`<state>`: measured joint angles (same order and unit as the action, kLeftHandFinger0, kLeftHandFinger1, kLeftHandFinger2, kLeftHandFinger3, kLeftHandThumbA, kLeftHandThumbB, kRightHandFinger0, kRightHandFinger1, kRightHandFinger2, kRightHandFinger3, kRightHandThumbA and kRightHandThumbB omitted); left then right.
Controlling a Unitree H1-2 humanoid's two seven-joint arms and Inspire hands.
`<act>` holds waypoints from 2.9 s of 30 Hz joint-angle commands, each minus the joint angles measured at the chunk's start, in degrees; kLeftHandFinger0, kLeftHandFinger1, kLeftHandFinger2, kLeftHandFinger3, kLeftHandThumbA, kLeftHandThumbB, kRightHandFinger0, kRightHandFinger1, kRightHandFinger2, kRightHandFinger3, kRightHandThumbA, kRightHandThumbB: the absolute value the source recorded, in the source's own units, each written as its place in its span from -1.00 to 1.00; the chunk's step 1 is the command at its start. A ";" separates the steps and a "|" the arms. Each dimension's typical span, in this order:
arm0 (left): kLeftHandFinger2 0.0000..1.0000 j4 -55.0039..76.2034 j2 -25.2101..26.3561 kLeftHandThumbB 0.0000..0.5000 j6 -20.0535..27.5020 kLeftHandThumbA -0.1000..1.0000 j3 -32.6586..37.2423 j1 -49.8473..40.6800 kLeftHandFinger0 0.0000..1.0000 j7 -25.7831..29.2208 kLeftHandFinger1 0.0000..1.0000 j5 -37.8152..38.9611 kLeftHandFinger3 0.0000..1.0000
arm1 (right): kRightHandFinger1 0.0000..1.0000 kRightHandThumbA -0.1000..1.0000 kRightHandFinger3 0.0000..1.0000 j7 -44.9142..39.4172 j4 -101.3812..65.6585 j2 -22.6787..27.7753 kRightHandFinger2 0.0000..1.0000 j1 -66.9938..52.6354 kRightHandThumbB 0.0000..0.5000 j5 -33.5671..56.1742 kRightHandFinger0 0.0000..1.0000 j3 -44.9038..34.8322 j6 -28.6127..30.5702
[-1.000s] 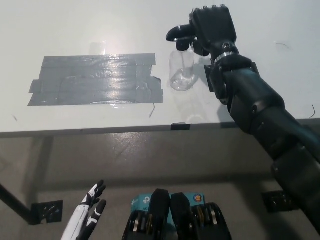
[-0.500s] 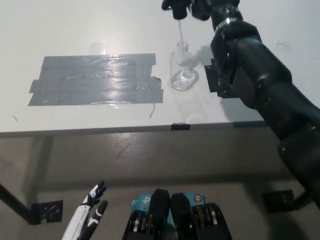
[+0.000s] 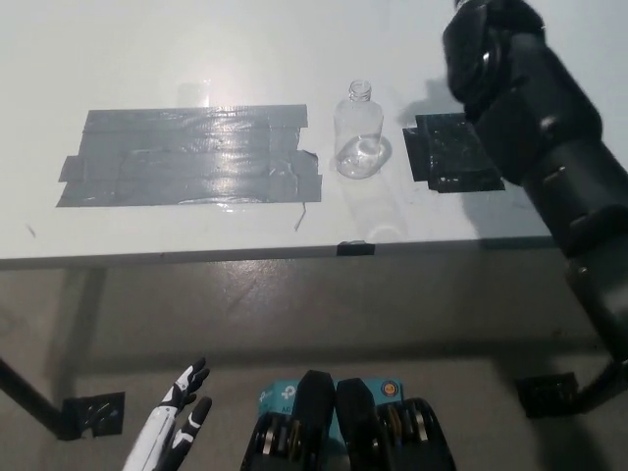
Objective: The robot grabs the black lid of the spray bottle on the desk and places it on the black area of the desk
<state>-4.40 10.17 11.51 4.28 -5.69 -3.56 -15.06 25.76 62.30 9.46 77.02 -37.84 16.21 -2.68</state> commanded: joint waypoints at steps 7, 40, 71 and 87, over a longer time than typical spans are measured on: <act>1.00 0.96 1.13 -0.19 1.77 1.00 -0.13 -0.61 1.00 0.73 1.00 -0.40 1.00 | -1.00 0.37 -1.00 0.77 -0.08 4.85 -1.00 3.90 -0.72 6.48 -1.00 -6.36 -0.53; 1.00 1.13 0.97 -0.18 2.57 1.00 -0.51 0.65 1.00 1.03 1.00 -0.44 1.00 | 1.00 0.49 1.00 -15.56 15.18 2.12 1.00 -2.97 -0.24 10.33 0.95 -0.57 -4.25; 1.00 1.24 1.04 0.12 0.93 1.00 -2.13 8.92 1.00 0.74 1.00 0.21 1.00 | 1.00 0.98 1.00 -32.19 -46.40 13.02 1.00 -13.98 0.00 17.35 1.00 -7.35 -12.09; 1.00 2.74 0.63 0.36 -1.45 1.00 -3.35 9.24 1.00 -1.42 1.00 5.83 1.00 | 1.00 1.00 1.00 -31.99 -103.64 11.22 1.00 -50.71 -0.02 20.49 1.00 -12.31 -17.23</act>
<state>-4.75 10.37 11.24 2.87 1.65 -3.59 -15.78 -0.73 22.84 16.65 40.94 -25.40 13.21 -12.39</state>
